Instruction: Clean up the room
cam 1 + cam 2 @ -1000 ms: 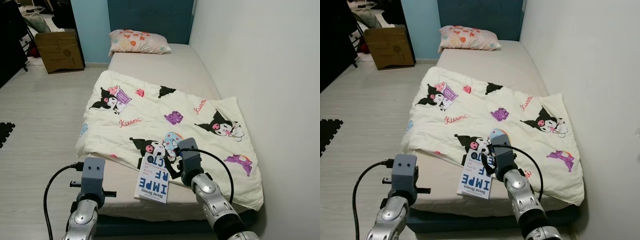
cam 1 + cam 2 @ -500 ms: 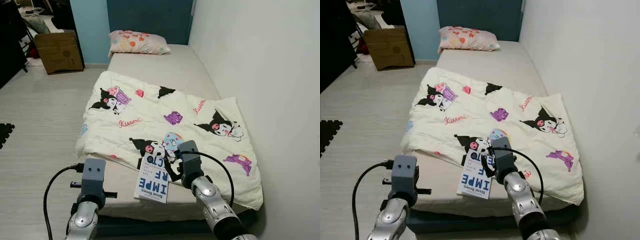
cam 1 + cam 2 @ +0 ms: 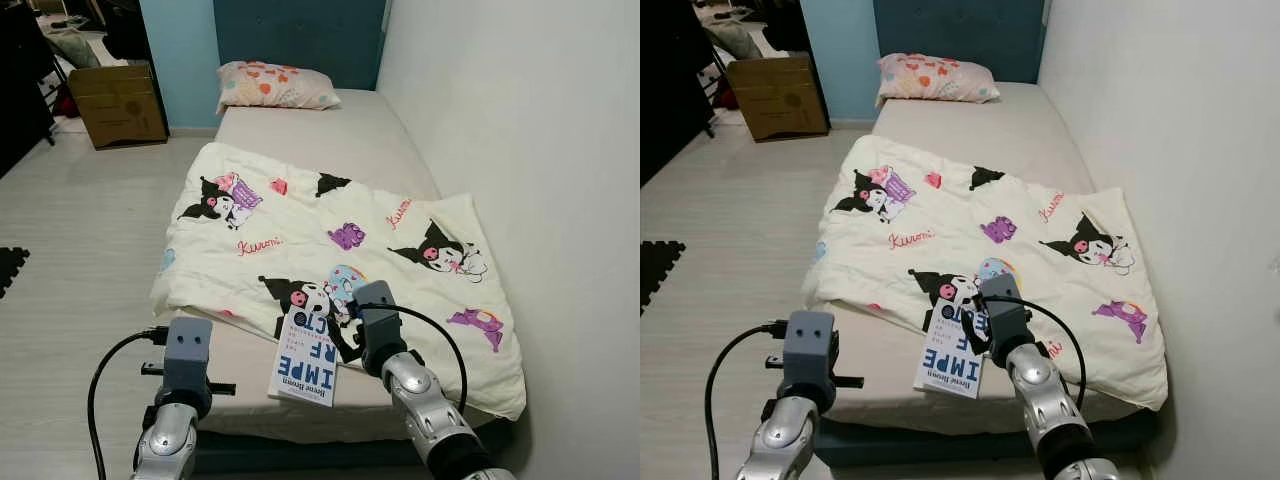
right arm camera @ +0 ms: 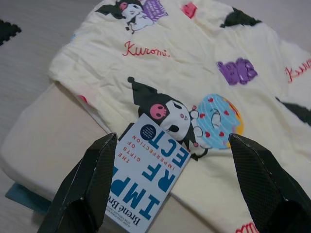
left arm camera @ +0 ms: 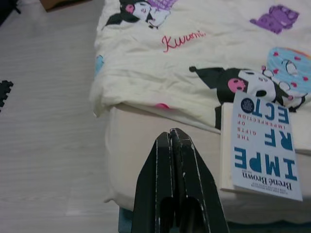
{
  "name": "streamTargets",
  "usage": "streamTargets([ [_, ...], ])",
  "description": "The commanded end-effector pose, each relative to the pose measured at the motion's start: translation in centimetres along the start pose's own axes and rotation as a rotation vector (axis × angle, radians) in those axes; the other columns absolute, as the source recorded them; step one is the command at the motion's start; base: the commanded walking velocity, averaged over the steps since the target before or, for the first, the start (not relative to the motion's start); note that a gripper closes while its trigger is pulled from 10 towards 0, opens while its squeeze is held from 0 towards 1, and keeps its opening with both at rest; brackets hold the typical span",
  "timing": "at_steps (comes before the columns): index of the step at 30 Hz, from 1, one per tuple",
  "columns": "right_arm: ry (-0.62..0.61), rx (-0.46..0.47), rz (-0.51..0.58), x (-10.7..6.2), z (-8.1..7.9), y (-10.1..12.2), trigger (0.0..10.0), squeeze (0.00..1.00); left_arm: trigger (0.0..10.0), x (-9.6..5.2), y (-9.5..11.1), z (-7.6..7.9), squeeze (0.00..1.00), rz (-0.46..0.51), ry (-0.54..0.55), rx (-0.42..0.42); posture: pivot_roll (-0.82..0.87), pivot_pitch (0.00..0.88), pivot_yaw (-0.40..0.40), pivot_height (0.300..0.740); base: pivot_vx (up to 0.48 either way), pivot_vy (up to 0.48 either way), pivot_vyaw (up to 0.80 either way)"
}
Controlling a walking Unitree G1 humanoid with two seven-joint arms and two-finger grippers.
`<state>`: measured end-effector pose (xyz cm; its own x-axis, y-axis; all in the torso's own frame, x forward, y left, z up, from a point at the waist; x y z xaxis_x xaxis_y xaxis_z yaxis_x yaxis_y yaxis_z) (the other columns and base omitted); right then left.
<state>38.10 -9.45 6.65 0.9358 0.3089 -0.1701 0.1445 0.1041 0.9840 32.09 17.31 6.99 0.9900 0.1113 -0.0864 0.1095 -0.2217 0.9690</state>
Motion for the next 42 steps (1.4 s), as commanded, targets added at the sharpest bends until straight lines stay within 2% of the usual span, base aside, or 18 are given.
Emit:
streamTargets([
  [1, 0.022, -0.012, -0.003, -0.1, -0.6, -0.3, 10.0, 0.0, 10.0, -0.3, -0.5, -0.2, 0.0, -0.016, 0.009, 0.001, -0.06, 0.111, -0.038, 0.74, 0.0, 0.0, 0.8],
  [17, 0.017, 0.008, 0.016, -0.1, -0.6, -0.1, 10.0, 0.0, 10.0, -0.5, -0.4, -0.7, 0.0, -0.009, 0.028, 0.0, -0.05, 0.127, -0.031, 0.74, 0.0, 0.0, 0.8],
  [30, 0.002, -0.006, 0.019, -0.2, -0.2, -0.1, 10.0, 0.0, 10.0, -0.5, -0.4, -0.4, 0.0, -0.014, 0.021, 0.006, -0.05, 0.132, -0.031, 0.74, 0.0, 0.0, 0.75],
  [42, -0.036, 0.03, 0.019, -0.3, 0.6, -0.2, 10.0, 0.0, 10.0, -0.5, -0.4, 0.1, 0.0, -0.016, -0.012, 0.044, -0.05, 0.133, -0.027, 0.74, 0.0, 0.0, 0.0],
])
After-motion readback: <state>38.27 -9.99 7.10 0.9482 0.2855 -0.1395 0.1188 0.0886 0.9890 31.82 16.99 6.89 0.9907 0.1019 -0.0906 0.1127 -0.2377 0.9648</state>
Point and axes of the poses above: a point about 5 cm out from each wrist's last joint towards the gripper, its own x axis pointing out of the wrist towards the gripper, its own y axis along the axis of the wrist's last joint, z = x × y, the point moved 5 cm from there along x, pointing out of the wrist towards the gripper, and after that the axes turned 6 degrees about x, right-handed, at the moved point
